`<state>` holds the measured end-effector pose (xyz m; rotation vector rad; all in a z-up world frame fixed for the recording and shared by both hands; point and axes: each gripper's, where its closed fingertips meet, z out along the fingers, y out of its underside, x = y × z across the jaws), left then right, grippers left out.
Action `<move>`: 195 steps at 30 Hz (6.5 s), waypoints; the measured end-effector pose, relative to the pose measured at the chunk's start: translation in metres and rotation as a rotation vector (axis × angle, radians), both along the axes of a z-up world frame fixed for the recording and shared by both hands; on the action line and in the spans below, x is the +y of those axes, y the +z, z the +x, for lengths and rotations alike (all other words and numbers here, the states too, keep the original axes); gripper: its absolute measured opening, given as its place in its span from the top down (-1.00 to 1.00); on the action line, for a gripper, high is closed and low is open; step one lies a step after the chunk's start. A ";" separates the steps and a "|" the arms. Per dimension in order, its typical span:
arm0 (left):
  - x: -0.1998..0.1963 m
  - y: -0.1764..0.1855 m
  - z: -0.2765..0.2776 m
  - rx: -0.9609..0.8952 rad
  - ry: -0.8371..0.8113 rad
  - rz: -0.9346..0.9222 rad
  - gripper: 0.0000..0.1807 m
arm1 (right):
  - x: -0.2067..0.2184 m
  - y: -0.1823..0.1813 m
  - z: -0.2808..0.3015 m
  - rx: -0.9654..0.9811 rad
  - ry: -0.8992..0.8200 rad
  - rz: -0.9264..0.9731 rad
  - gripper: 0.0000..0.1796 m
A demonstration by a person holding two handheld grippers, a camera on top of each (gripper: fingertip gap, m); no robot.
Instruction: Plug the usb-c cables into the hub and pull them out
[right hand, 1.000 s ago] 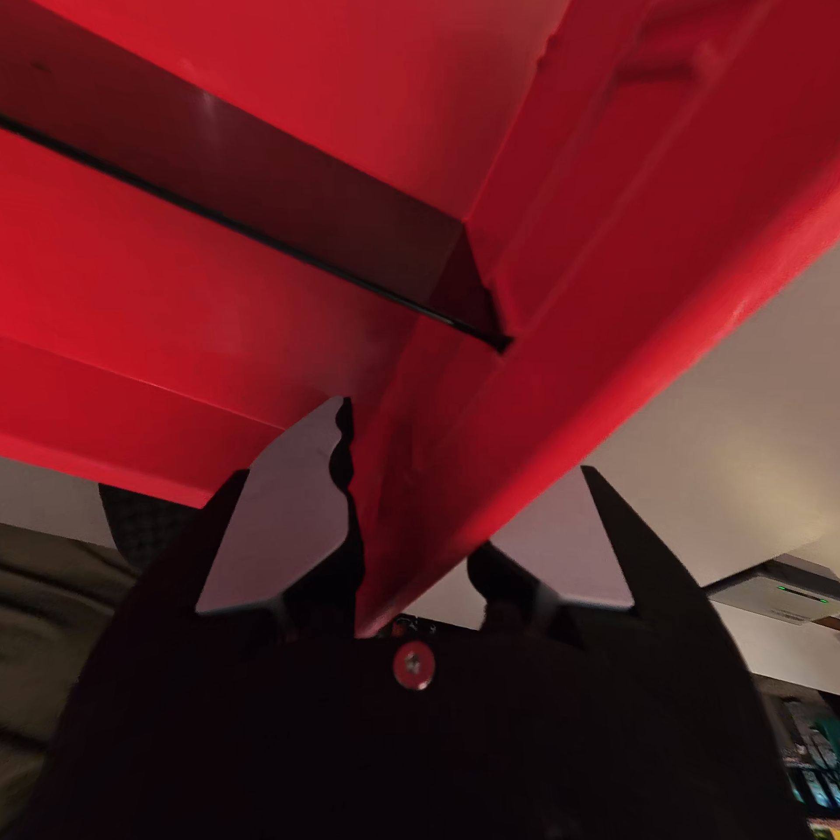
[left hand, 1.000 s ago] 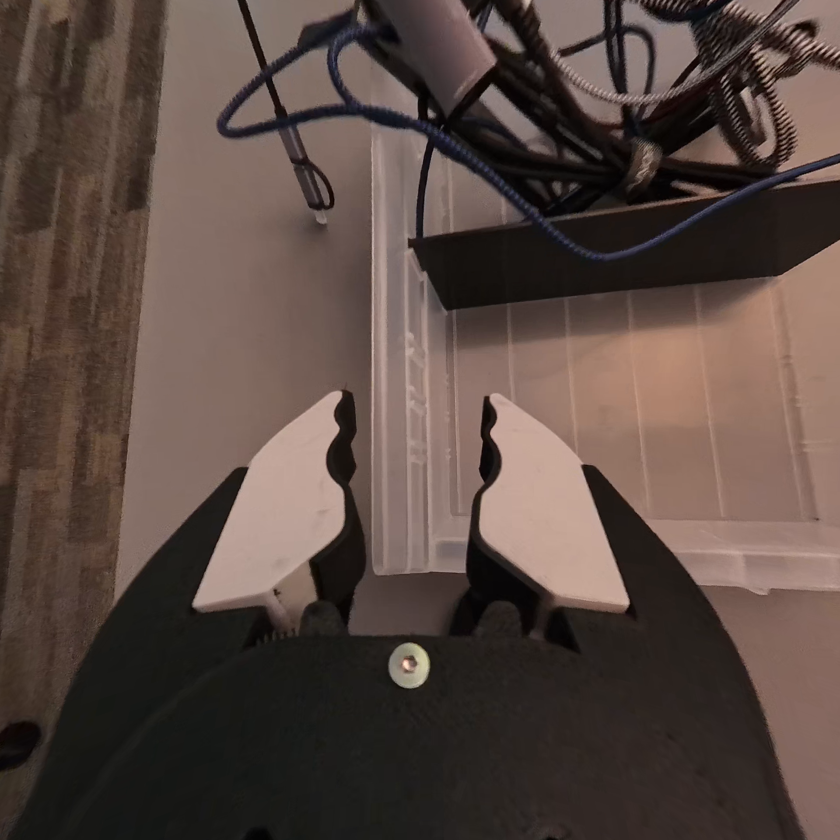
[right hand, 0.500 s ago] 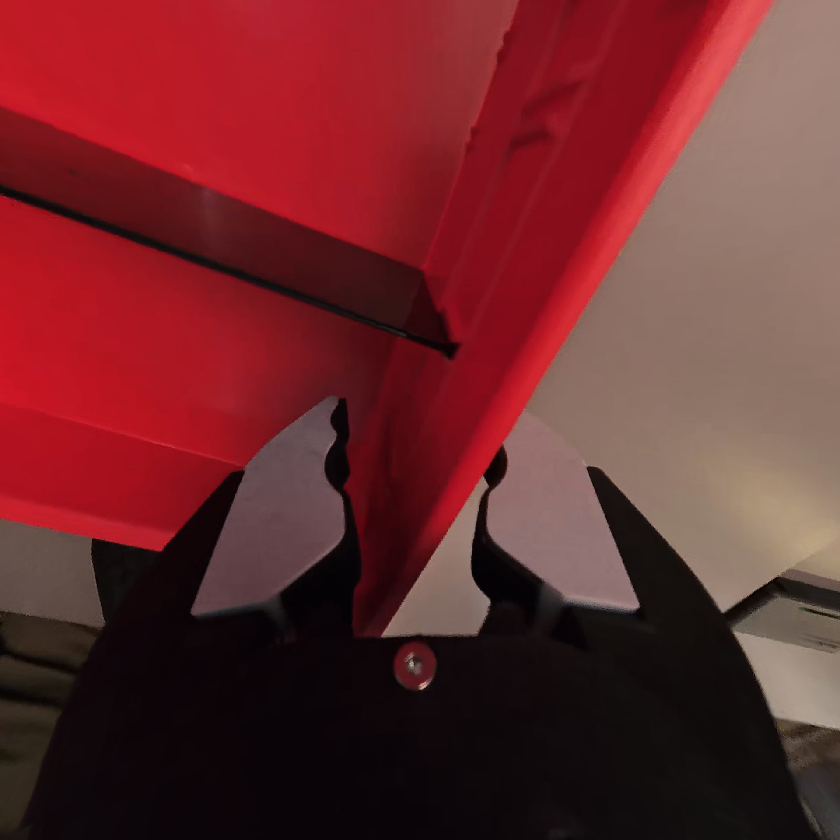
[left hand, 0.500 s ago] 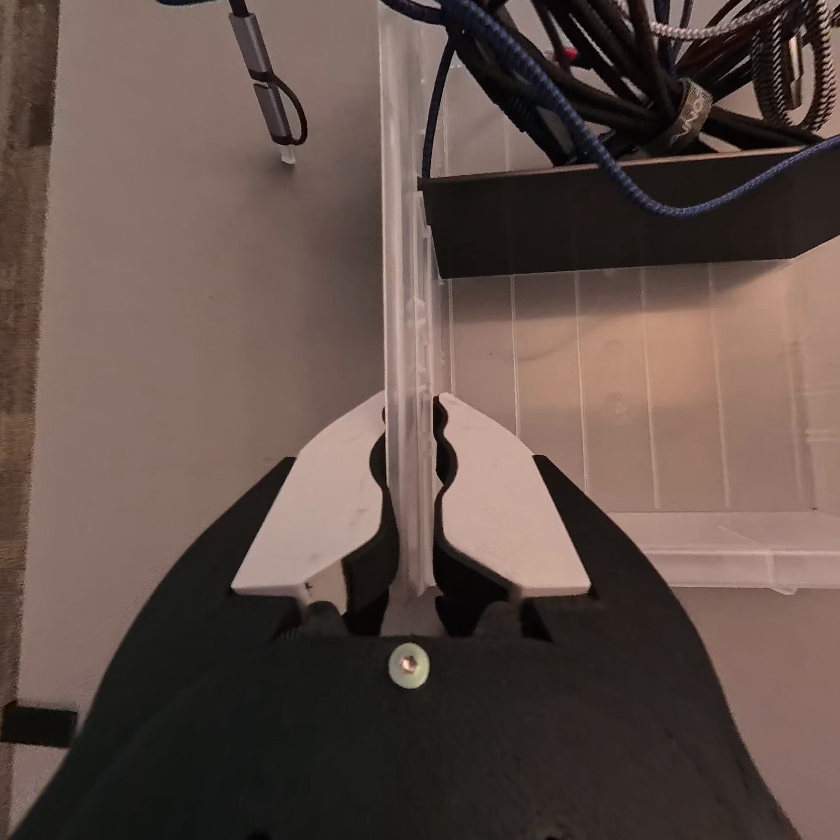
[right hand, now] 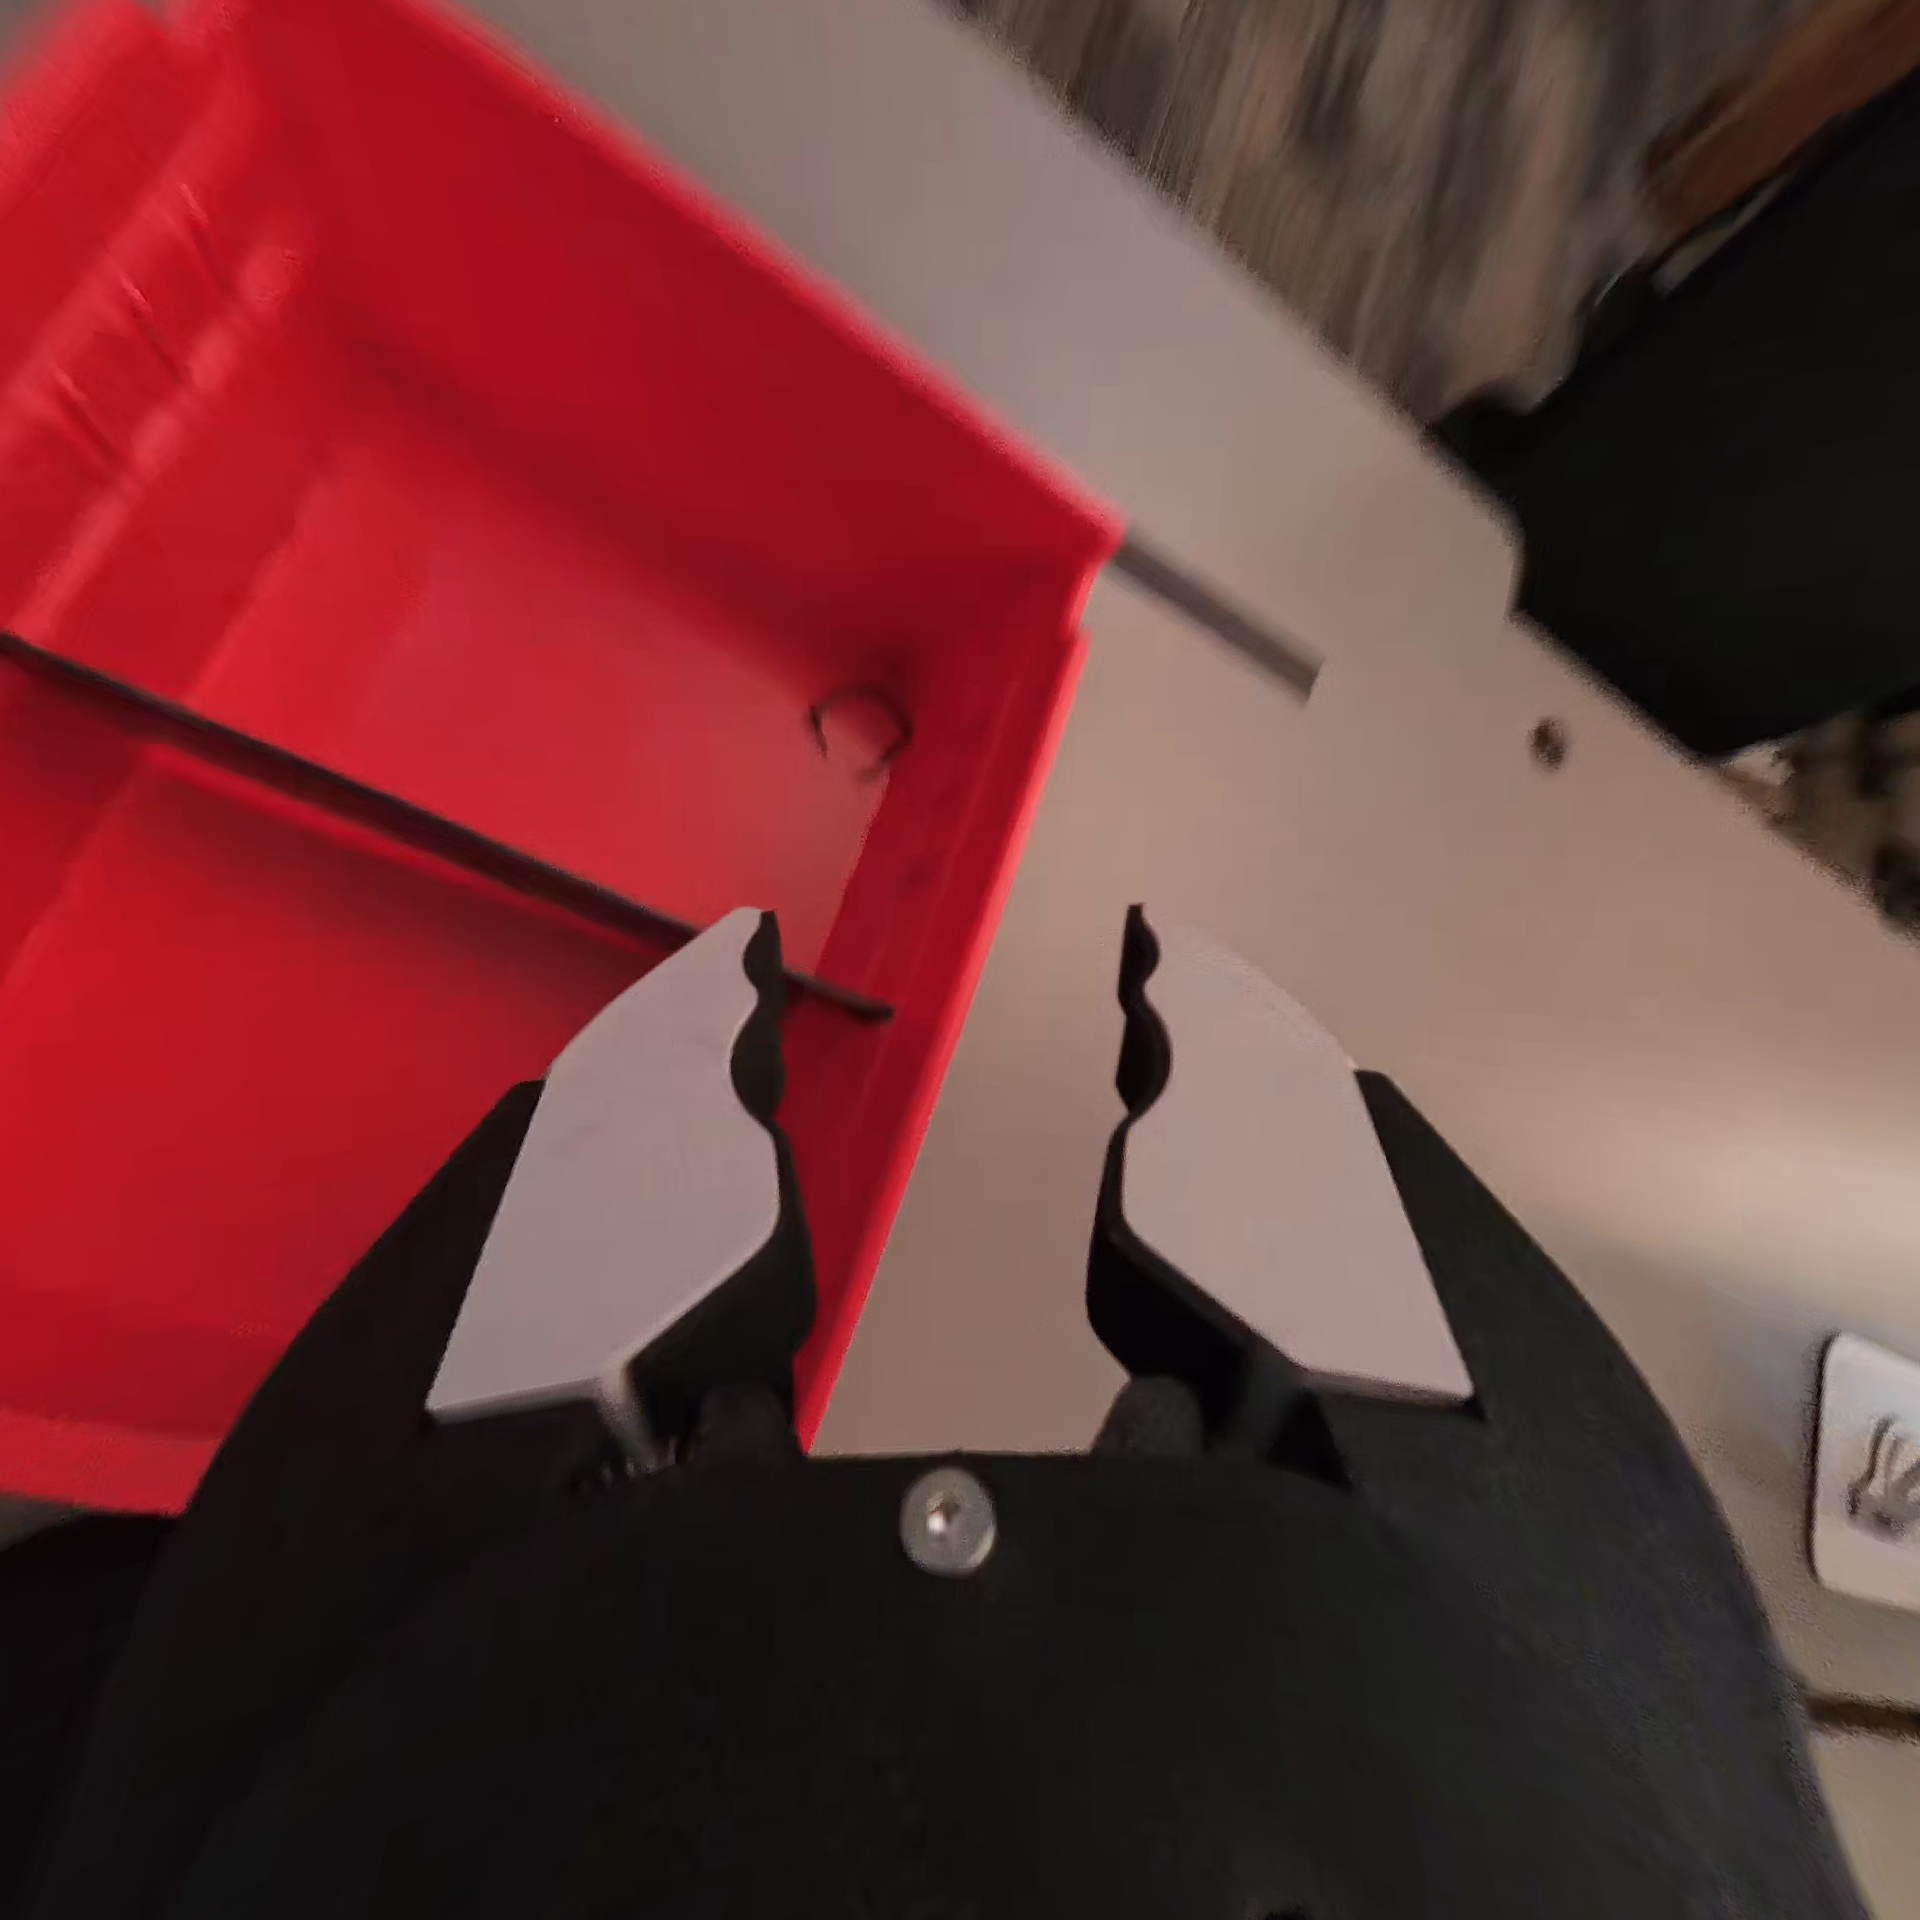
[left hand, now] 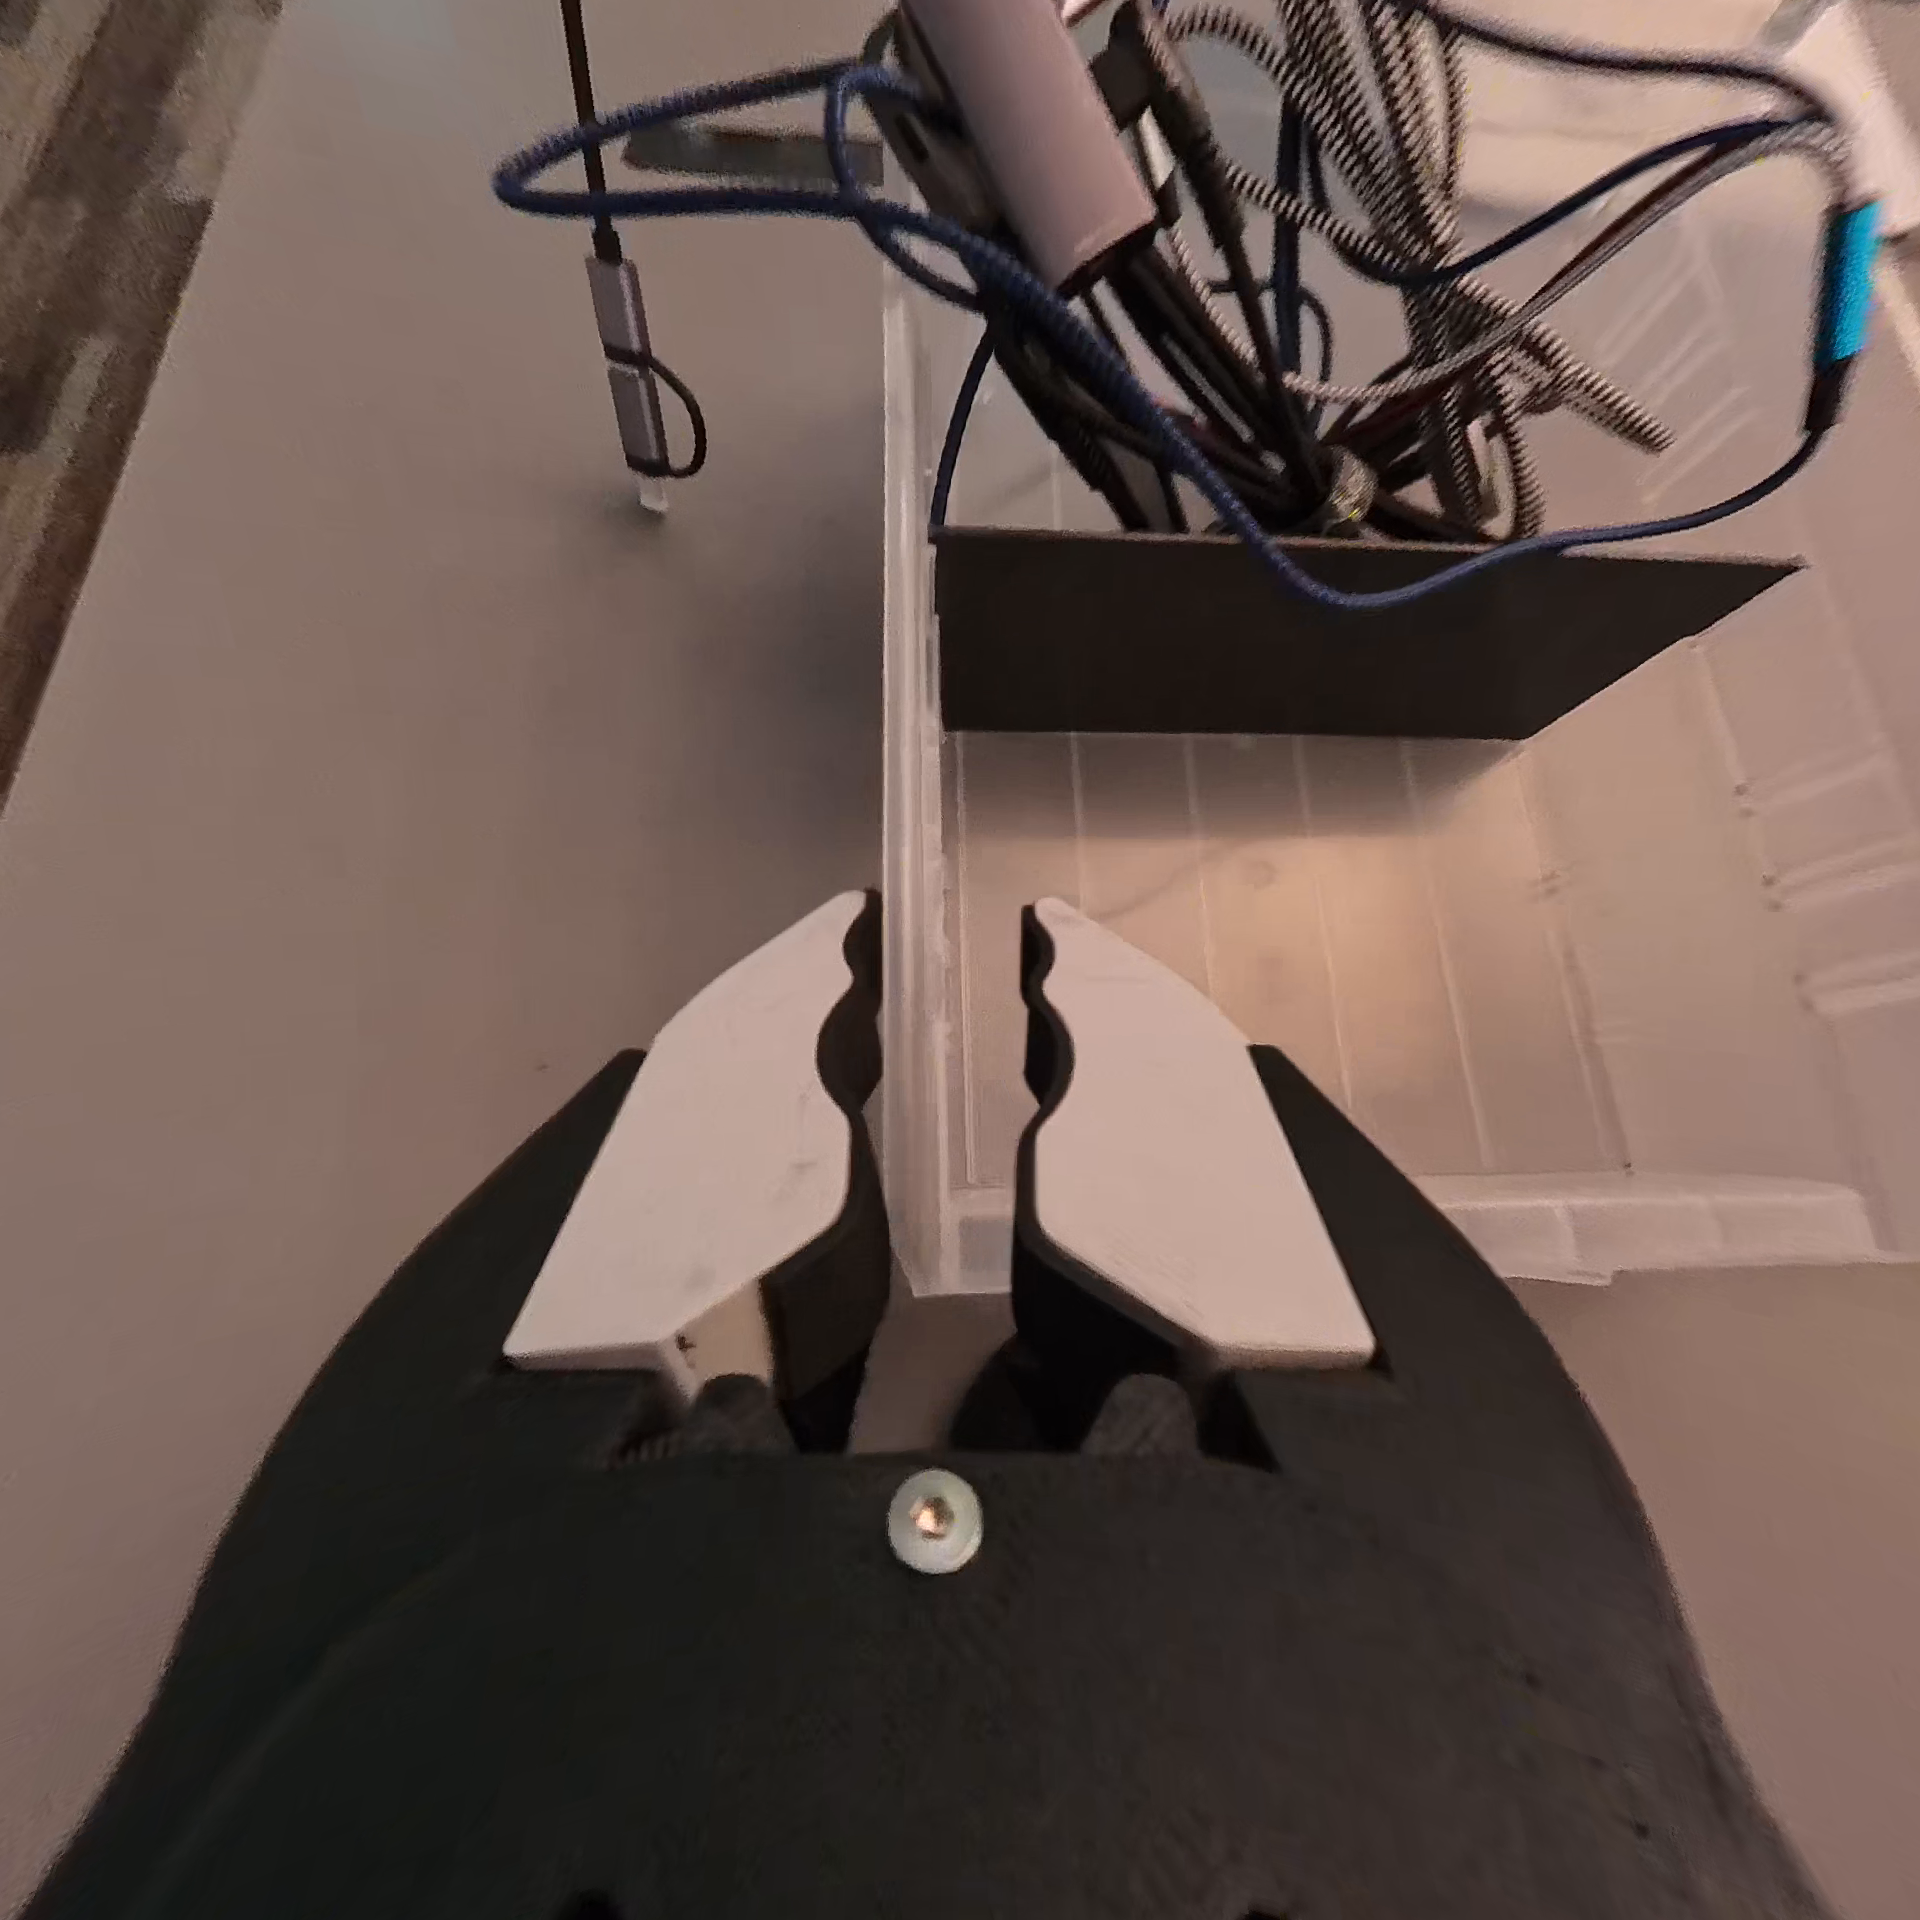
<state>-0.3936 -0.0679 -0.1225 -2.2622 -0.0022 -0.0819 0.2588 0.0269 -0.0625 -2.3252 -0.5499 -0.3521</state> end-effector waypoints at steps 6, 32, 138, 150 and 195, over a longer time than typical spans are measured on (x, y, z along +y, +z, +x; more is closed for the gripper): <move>-0.011 0.033 -0.001 -0.065 0.012 0.166 0.64 | 0.008 0.116 -0.053 0.101 0.078 0.511 0.04; 0.003 0.143 0.035 -0.104 -0.122 0.553 0.28 | 0.026 0.131 -0.153 0.339 0.313 0.802 0.07; 0.014 0.193 0.301 -0.207 -1.145 0.439 0.48 | -0.070 0.101 -0.339 1.374 1.015 -0.004 0.90; 0.028 0.189 0.245 -0.077 -1.013 0.383 0.49 | -0.059 0.144 -0.289 1.615 0.936 0.083 0.90; 0.014 0.151 0.311 -0.317 -1.297 0.275 0.43 | -0.062 0.081 -0.337 1.498 0.961 -0.231 0.90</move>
